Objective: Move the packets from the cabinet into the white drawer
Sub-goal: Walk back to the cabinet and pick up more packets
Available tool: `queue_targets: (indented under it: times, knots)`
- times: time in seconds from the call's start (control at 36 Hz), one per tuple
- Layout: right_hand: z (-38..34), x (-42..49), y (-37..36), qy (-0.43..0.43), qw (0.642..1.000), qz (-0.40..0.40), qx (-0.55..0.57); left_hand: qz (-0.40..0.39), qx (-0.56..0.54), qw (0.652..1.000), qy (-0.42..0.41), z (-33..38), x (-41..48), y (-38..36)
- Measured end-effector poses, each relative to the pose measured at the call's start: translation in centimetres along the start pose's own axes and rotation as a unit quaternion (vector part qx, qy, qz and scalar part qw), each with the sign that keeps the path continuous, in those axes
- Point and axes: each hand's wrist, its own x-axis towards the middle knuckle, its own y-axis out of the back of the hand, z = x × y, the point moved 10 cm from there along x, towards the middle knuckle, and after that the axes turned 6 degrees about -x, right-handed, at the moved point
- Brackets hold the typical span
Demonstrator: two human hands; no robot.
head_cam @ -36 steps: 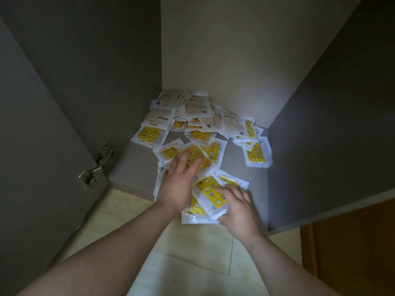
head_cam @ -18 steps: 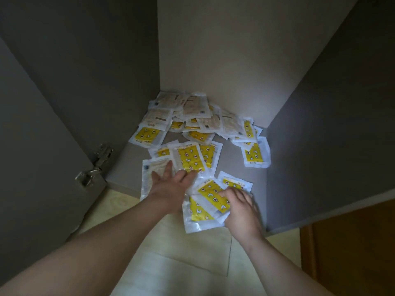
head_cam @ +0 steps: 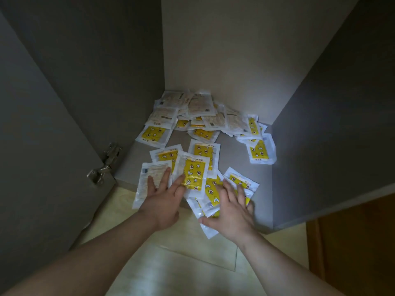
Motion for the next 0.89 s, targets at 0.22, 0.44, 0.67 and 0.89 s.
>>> queue_targets:
  times: [0.22,0.44,0.67,0.89]
  knots:
    - [0.0,0.1,1.4,-0.004,0.996,0.07,-0.053,0.118,0.035,0.992,-0.026,0.6,-0.2,0.9]
    - [0.4,-0.4,3.0,0.037,0.985,0.164,0.028,0.236,0.037,0.964,-0.114,1.7,-1.1,2.7]
    - [1.4,-0.1,3.7,-0.007,0.986,0.137,0.096,0.32,-0.125,0.932,-0.114,0.2,-1.3,5.3]
    - [3.2,0.0,5.1,-0.083,0.949,0.198,0.229,0.325,-0.303,0.894,0.055,-4.8,-1.3,6.0]
